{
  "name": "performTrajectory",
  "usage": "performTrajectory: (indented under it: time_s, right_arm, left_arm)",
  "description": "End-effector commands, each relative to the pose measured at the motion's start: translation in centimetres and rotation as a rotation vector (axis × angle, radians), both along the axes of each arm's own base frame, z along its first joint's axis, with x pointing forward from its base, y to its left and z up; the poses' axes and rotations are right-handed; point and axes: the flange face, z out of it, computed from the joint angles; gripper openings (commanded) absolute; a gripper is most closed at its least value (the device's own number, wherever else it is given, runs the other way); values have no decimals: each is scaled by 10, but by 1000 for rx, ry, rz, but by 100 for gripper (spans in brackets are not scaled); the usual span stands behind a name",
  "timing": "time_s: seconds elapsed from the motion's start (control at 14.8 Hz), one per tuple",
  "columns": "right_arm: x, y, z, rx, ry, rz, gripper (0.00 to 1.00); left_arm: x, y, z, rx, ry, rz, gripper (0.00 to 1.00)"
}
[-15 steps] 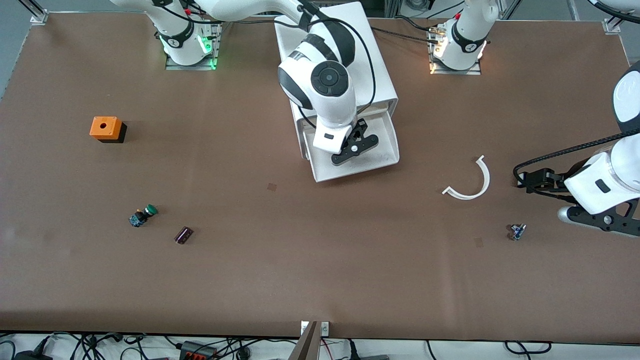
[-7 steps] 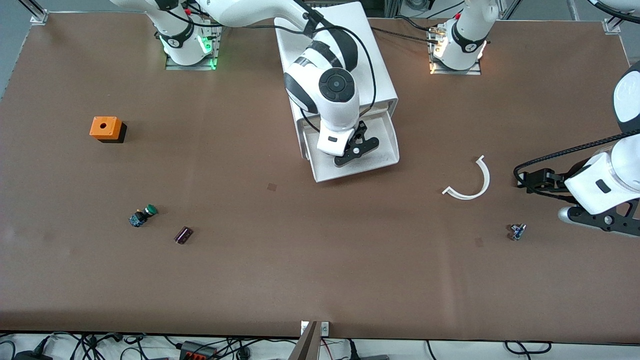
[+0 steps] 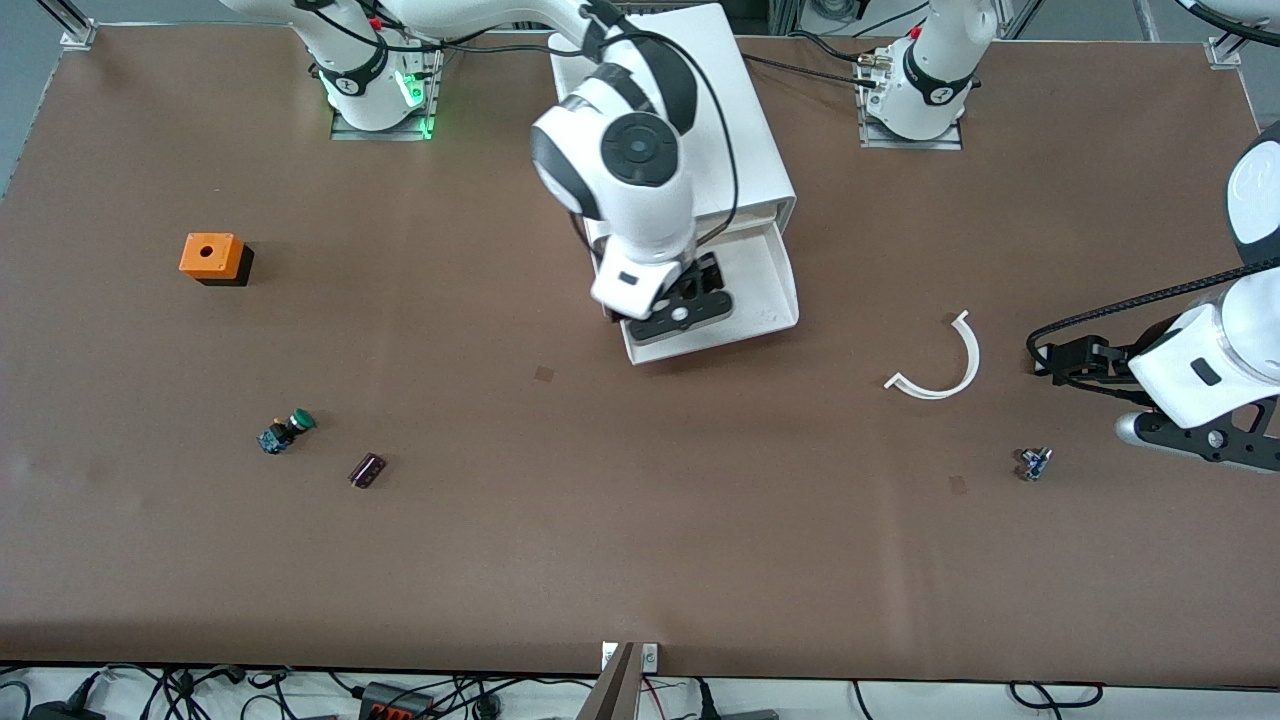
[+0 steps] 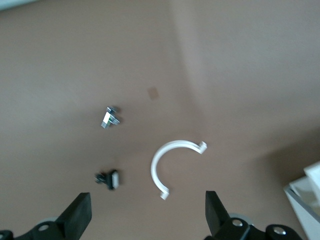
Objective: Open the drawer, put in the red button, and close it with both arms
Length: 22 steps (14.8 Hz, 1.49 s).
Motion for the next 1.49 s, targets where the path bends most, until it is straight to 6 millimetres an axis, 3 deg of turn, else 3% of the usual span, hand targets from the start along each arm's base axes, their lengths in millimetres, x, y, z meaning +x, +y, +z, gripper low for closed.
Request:
performTrajectory:
  time_s: [0.0, 0.2, 0.47, 0.68, 0.95, 1.29, 1.42]
  right_arm:
    - [39, -73, 39, -47, -8, -122, 100]
    - [82, -167, 59, -74, 33, -223, 100]
    - [110, -268, 49, -114, 115, -107, 100]
    - [118, -323, 50, -120, 164, -103, 100]
    - [121, -395, 67, -124, 208, -200, 100]
    - [119, -458, 106, -115, 156, -276, 100]
    - [115, -495, 120, -95, 139, -268, 100]
  left_arm:
    - [-20, -17, -20, -59, 92, 124, 100]
    - [-14, -52, -63, -85, 48, 167, 100]
    - [-18, -117, -135, -136, -58, 294, 100]
    - [-28, -165, -169, -171, -111, 363, 100]
    - [-64, -260, -215, -152, -37, 414, 100]
    - [-91, -311, -250, -121, 8, 331, 100]
    - [-97, -314, -251, -110, 25, 326, 100]
